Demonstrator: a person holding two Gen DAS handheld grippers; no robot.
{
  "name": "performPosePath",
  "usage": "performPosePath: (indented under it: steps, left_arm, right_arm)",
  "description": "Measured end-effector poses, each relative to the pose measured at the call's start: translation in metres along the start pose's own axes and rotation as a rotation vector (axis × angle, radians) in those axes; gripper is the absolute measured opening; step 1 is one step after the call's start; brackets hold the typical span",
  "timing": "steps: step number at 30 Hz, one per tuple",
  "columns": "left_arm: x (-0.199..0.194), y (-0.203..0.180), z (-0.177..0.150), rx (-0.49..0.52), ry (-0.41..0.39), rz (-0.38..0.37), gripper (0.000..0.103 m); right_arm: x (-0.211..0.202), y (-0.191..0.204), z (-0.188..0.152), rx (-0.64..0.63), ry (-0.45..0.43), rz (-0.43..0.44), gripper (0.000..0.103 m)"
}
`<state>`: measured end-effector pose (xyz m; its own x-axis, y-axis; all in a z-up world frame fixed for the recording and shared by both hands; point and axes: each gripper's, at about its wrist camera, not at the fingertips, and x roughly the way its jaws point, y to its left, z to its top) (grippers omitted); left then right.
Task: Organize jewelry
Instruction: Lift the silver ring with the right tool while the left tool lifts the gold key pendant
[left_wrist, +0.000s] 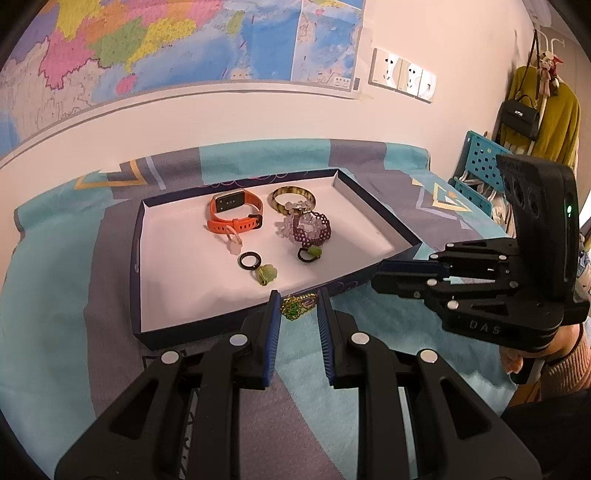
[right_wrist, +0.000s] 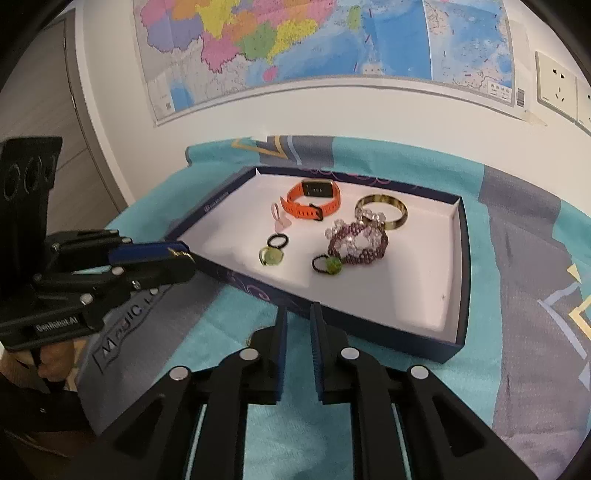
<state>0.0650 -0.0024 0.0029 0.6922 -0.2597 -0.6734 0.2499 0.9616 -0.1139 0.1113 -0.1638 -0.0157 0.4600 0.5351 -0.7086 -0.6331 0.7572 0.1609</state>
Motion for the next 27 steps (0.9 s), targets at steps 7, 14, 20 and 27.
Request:
performPosePath:
  steps: [7,14,20,27]
  left_arm:
    - [0.003,0.005,-0.005,-0.016,0.013,-0.001,0.020]
    - [0.003,0.012,-0.007,-0.032,0.016,0.002,0.020]
    - [0.003,0.011,-0.008,-0.032,0.020,-0.001,0.020]
    - [0.003,0.011,-0.008,-0.031,0.012,-0.004,0.020]
  right_arm:
    - [0.029,0.025,-0.010,-0.069,0.098,0.028,0.030]
    - [0.043,0.035,-0.010,-0.110,0.119,-0.019,0.027]
    - [0.040,0.034,-0.011,-0.121,0.109,-0.032,0.019]
    - [0.025,0.024,-0.008,-0.082,0.065,-0.019,0.019]
